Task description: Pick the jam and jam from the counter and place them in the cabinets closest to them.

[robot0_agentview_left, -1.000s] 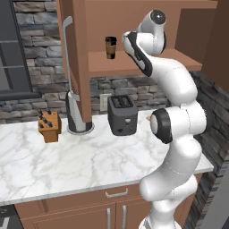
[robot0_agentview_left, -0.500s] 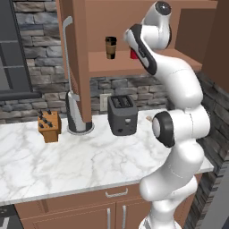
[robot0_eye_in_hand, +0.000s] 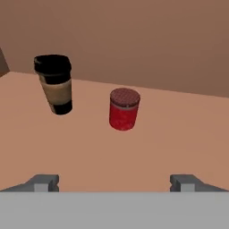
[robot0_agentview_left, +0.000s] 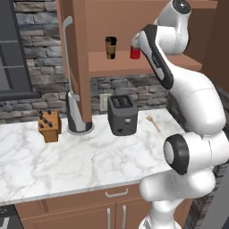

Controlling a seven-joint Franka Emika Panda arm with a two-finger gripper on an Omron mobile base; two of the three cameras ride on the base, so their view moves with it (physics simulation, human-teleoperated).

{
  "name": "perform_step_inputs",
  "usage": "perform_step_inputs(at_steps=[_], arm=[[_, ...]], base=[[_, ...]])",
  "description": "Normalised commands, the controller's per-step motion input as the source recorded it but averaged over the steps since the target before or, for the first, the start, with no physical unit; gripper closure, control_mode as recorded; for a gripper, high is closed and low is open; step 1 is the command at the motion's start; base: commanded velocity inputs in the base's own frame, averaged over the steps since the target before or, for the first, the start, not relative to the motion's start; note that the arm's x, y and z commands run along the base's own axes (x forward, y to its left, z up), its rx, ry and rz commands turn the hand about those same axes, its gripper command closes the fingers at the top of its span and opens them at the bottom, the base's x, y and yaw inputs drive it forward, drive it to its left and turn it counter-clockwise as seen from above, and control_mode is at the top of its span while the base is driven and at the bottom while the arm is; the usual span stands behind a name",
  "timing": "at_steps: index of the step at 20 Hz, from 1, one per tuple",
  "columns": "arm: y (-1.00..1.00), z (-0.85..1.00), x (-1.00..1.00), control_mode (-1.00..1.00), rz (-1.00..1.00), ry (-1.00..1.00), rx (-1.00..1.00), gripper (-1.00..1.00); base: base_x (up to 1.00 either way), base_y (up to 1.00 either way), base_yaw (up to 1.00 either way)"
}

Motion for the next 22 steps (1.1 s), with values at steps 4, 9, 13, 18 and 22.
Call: perform_step_inputs(at_steps=[4,9,13,18,22], arm=[[0.00,-0.19,-1.00,-1.00,0.00,-0.01,-0.07,-1.00],[0.00,-0.37,-1.00,-1.00,0.01,-0.07,-0.08,-1.00],[-0.02,-0.52,-1.00,-1.00,0.02,-0.10,-0.04,-1.00],[-0.06,-0.63,-0.98,-1.00,0.02,-0.09,0.00,-1.00],[-0.06,-0.54,-0.78,-1.00,0.02,-0.03,0.00,-1.00]], base=[[0.00,0.00,0.00],[0.00,0.00,0.00],[0.00,0.00,0.00],[0.00,0.00,0.00],[0.00,0.00,0.00]])
